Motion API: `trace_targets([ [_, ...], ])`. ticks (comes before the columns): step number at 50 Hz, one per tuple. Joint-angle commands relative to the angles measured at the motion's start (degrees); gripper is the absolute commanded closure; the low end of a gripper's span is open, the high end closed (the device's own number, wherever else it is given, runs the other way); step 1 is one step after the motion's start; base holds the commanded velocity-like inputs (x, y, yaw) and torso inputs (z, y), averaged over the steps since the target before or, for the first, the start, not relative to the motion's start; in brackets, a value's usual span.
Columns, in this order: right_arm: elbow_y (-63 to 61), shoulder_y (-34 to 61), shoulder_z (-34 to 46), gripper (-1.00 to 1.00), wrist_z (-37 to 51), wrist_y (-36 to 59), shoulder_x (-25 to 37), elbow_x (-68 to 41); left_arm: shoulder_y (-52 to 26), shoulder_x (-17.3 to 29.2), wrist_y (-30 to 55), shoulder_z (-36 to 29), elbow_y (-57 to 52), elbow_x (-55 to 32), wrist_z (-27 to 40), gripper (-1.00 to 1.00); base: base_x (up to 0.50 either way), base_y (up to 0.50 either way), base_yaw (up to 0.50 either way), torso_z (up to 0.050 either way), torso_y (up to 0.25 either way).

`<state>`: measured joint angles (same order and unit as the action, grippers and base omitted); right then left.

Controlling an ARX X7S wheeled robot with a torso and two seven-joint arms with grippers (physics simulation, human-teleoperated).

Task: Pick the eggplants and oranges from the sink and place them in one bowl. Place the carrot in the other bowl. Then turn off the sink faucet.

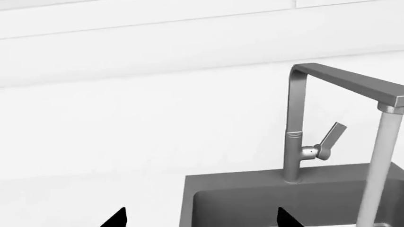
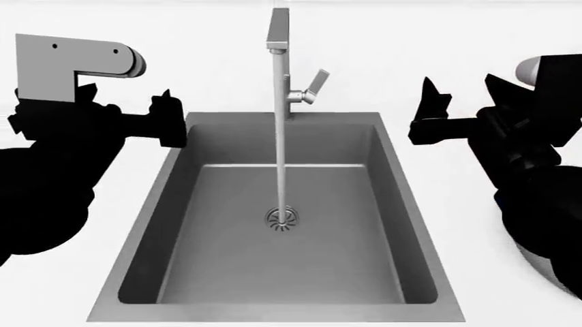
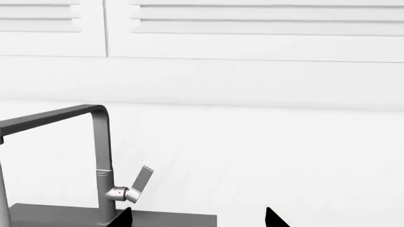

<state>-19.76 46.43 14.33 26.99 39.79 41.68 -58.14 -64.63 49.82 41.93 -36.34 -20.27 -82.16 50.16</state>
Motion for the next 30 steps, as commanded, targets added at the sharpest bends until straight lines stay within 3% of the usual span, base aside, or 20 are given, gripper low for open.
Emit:
trace_targets([
  [1,-0.59,0.70,-0.13,-1.00,1.17,0.49,0.25,-1.18,0.48,-0.73,-0.36,-0.05,-0.67,0.41,-0.07,-1.00,0.29,0.03,0.00,0.000,0.000],
  [23,-0.10,0.94,0.40,-1.00,1.33,0.64,-0.11,-1.03,0.51,-0.13,-0.63,0.35,0.09,0.60,-1.10,-1.00,0.29,0.05,0.00,0.000,0.000],
  [30,0.02,0.67,-0.13,-1.00,2.13,0.66,-0.26,-1.61,1.02,-1.07,-0.72,-0.14,-0.35,0.77,-0.23,-1.00,0.08,0.04,0.00,0.000,0.001],
])
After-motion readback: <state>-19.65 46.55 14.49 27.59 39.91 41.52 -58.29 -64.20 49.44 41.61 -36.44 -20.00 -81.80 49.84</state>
